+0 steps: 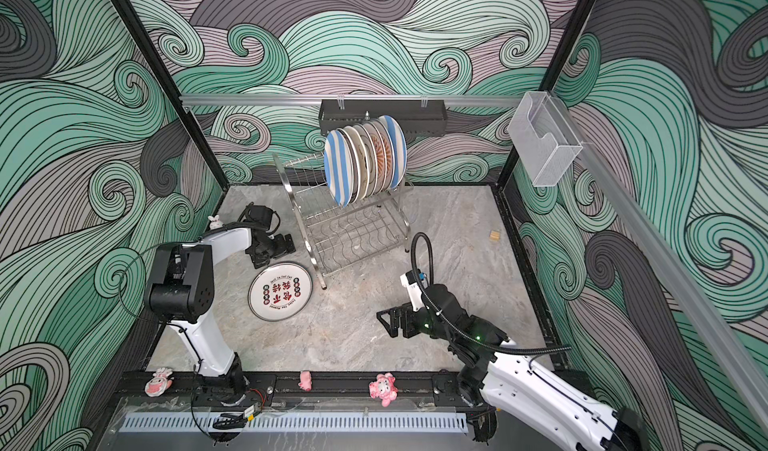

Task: Load the plates into the dish rack
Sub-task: 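Move the right gripper to the plate rim while the left gripper holds it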

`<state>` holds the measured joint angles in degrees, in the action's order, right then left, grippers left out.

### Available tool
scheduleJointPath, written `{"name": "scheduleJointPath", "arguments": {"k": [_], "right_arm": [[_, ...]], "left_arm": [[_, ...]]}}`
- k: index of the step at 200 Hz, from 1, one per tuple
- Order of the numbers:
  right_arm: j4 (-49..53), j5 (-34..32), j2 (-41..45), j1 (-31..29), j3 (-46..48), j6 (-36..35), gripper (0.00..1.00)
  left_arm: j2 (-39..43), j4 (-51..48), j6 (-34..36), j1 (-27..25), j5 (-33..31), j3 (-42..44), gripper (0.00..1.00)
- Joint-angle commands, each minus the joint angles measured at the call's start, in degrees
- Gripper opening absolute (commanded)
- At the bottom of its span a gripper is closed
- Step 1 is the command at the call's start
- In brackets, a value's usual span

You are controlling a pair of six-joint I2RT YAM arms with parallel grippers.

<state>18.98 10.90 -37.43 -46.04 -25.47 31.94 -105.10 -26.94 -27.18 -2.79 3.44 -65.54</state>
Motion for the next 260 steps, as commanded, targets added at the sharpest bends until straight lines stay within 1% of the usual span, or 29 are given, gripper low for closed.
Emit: {"name": "scheduleJointPath", "arguments": {"k": [1,59,73,89,104,116,136,159,190,196,228,260], "right_arm": [[-2.5,1.2,-0.3,0.1,-1.4,0.2,0.96],[-5.2,2.0,-3.1,0.1,-1.6,1.4,0.95],[-9.5,3.0,-4.2,-0.1,-0.1,5.0,0.94],[-19.0,4.5,-6.8,-1.0,4.1,11.0,0.91],[-26.8,3.7,-10.9,-3.1,5.9,14.5,0.88],[-28.9,2.0,-15.1,-5.6,5.1,14.6,0.88],[-33.6,0.5,-22.8,-9.4,3.1,15.2,0.88],[-39.7,-0.1,-30.7,-12.0,0.9,16.2,0.84],[-43.7,-0.8,-38.8,-13.7,-2.8,17.0,0.81],[-44.4,-0.7,-40.3,-13.9,-3.3,17.4,0.80],[-47.1,0.1,-47.7,-14.1,-6.8,19.4,0.76],[-48.3,2.0,-55.3,-14.5,-9.8,21.7,0.74]], "left_arm": [[2.1,-0.6,0.1,0.1,2.0,2.0,0.99],[7.2,-1.0,0.0,0.1,3.7,7.2,0.99],[8.8,-0.5,-0.7,0.1,4.5,9.6,0.99],[10.8,0.6,-1.5,0.0,5.3,12.8,0.99],[12.7,1.7,-2.4,0.0,6.2,16.2,0.99],[14.2,3.4,-3.4,-0.1,7.6,19.3,0.99],[16.4,4.2,-4.3,-0.2,8.0,22.5,0.99],[18.9,4.5,-5.0,-0.4,8.9,25.3,0.99],[23.2,5.3,-6.8,-1.5,10.1,29.0,0.99],[25.7,5.4,-7.1,-1.6,10.5,29.6,0.99],[31.1,4.5,-7.5,-1.8,11.0,31.8,0.98],[33.4,3.9,-6.5,-1.8,10.2,33.2,0.99]]}}
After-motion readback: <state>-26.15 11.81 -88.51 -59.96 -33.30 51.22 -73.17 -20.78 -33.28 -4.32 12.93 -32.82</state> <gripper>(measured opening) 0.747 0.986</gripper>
